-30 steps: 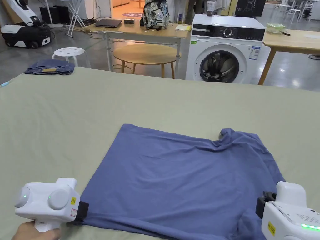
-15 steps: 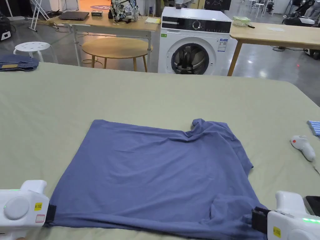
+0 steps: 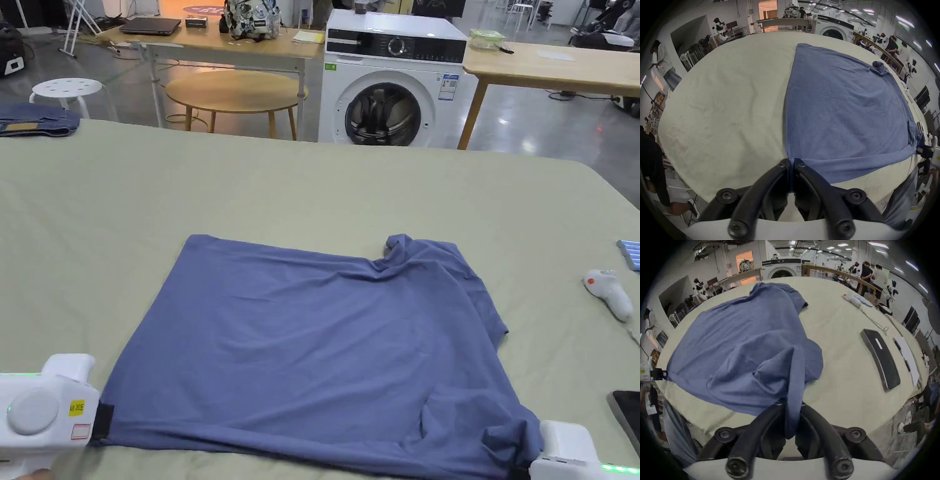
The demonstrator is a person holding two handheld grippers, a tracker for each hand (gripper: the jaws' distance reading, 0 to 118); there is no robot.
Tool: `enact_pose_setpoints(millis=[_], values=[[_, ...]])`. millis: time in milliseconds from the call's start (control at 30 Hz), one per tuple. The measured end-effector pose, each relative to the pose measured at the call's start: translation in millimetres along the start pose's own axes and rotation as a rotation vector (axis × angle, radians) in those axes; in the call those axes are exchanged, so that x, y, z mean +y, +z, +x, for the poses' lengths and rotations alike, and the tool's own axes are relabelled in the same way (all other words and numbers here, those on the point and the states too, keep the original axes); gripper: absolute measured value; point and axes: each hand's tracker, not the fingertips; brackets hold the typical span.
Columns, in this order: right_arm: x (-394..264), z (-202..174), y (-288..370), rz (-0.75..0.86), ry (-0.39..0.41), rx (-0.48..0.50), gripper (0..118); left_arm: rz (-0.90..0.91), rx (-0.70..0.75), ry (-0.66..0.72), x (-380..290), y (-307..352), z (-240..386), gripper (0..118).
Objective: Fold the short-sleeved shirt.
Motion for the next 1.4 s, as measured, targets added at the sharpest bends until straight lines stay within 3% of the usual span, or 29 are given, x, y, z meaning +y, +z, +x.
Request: enact_pose_setpoints(millis=[267,500,833,1067,1167,1233,1300,1400], values=[[30.7,-2.9,39.2,0.150,0.006,0.031,5,0.096,-0.032,0.015,14.5,24.0,-3.9,0],[94.2,-3.6,39.5,0.228,-0.019,0.039,5,0.196,-0.053,0.018,78.1,28.3,-6.1,0],[185.9,-8.2,-25.2,0.206,-0.101,0.045,5,0.192,-0.069,0.050,179.4,-33.0,-4.6,0],[214.9,-13.4,-80.3,0.123,-0.070,0.023,6,0.110,-0.026,0.044,205.9,-79.2,6.7,0],[220.4,-12.9,-99.3,0.096,-0.035,-0.004,12,0.097,-0.018,0.043,210.4,-87.2,11.8,0],[220.8,-14.2,-104.3,0.099,-0.023,-0.020,22,0.097,-0.014,0.038,211.6,-88.6,15.2,11],[220.7,-13.6,-106.2,0.115,-0.013,-0.038,25,0.120,-0.004,0.018,211.7,-84.4,17.9,14],[219.2,-15.9,-95.1,0.192,-0.022,-0.055,54,0.144,-0.014,0.019,209.6,-73.1,17.7,40]])
